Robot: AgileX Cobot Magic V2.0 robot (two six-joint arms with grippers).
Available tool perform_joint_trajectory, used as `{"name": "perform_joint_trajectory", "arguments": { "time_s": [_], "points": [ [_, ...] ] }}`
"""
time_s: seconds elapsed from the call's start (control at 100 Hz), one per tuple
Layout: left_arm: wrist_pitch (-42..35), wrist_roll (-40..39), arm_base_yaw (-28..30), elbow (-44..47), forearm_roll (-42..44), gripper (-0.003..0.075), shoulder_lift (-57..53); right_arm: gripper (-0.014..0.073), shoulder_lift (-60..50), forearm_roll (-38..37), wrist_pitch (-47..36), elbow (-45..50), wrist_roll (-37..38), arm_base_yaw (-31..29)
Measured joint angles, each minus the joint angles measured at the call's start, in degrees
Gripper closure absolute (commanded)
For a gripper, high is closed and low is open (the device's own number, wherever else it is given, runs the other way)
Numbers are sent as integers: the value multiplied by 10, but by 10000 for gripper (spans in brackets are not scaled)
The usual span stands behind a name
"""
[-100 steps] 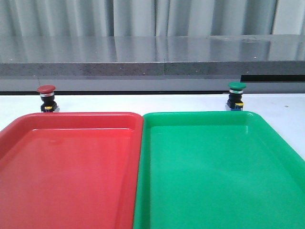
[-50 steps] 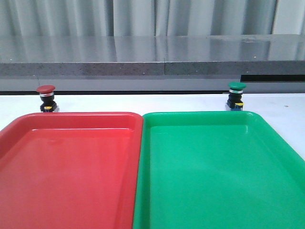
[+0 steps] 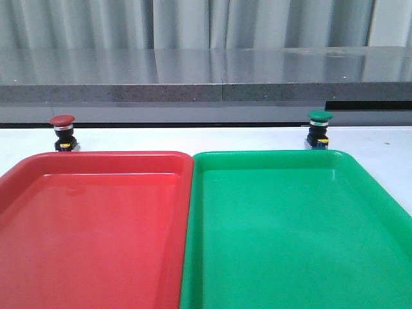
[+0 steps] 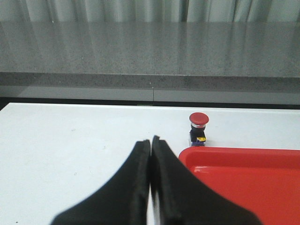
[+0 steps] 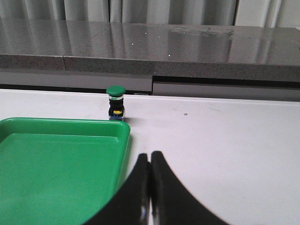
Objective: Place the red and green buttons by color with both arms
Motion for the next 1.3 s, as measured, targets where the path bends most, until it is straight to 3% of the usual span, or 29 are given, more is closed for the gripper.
{"name": "perform_joint_trajectory", "arguments": {
  "time_s": [0.37, 0.65, 0.72, 0.79, 0.91, 0.98, 1.05, 1.3],
  "points": [
    [102, 0, 0, -225, -10, 739, 293, 660, 0, 0, 0, 0, 0, 0],
    [156, 0, 0, -279, -15, 729, 411, 660, 0, 0, 0, 0, 0, 0],
    [164, 0, 0, -279, -15, 669, 417, 660, 0, 0, 0, 0, 0, 0],
    [166, 1, 0, -279, -15, 547, 418, 660, 0, 0, 0, 0, 0, 0],
    [167, 1, 0, -281, -15, 199, 418, 660, 0, 0, 0, 0, 0, 0],
    [167, 1, 0, -281, -15, 57, 418, 660, 0, 0, 0, 0, 0, 0],
    [167, 1, 0, -281, -16, 7, 418, 660, 0, 0, 0, 0, 0, 0],
    [157, 1, 0, -281, -22, 31, 418, 660, 0, 0, 0, 0, 0, 0]
  ]
}}
